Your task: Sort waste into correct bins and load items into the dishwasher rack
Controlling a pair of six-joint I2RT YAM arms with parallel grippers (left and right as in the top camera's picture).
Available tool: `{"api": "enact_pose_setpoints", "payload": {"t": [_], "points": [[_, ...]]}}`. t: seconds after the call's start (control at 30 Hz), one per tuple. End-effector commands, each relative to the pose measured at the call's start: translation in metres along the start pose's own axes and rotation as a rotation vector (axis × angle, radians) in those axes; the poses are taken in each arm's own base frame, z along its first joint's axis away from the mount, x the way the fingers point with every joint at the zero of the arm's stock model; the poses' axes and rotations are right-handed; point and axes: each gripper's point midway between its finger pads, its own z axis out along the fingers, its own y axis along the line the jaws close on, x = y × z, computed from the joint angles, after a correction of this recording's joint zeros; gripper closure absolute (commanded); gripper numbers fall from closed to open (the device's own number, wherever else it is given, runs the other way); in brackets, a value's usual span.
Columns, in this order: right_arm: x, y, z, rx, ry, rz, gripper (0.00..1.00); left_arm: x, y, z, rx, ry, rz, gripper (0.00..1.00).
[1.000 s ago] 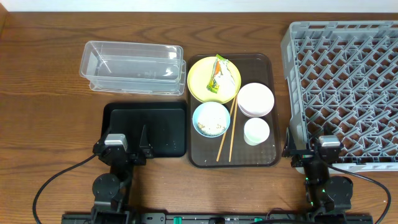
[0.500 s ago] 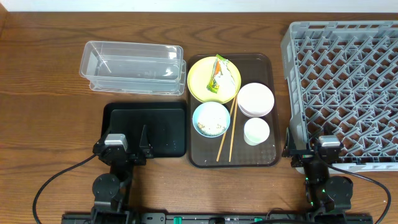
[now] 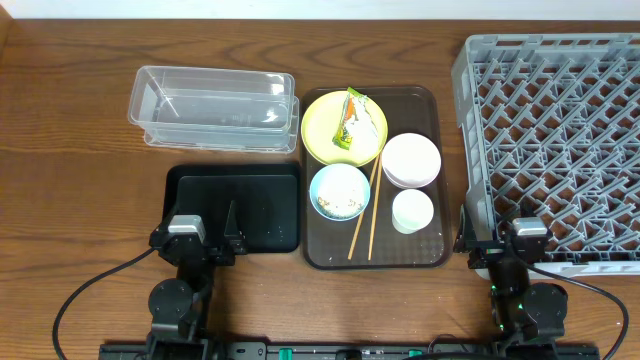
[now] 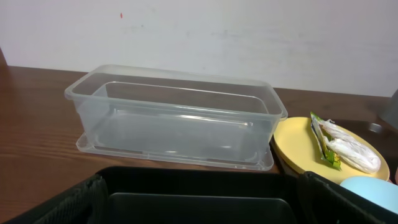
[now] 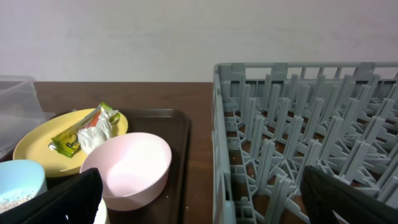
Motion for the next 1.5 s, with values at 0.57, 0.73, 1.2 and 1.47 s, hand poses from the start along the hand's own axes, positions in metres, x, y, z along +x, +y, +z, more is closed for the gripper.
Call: {"api": "enact_pose_setpoints", "payload": {"t": [0.57,0.73,1.2,1.47], "points": [[0.000,0.004,0.000,-0.018,-0.001,0.014,0.01,0.016,0.009,0.000,-0.044,0.048,-0.016,0.01],[0.001,0.002,0.000,-0.012,0.000,0.025,0.01,0.016,0.009,0.001,-0.045,0.051,-0.034,0.01],[-0.020,-0.017,-0.004,0.111,0.064,0.021,0.01,0.027,0.009,0.006,-0.068,0.183,-0.128,0.01],[-0.037,-0.015,-0.001,0.117,0.258,0.013,0.01,0.005,-0.012,0.017,-0.002,0.349,-0.134,0.01]]}}
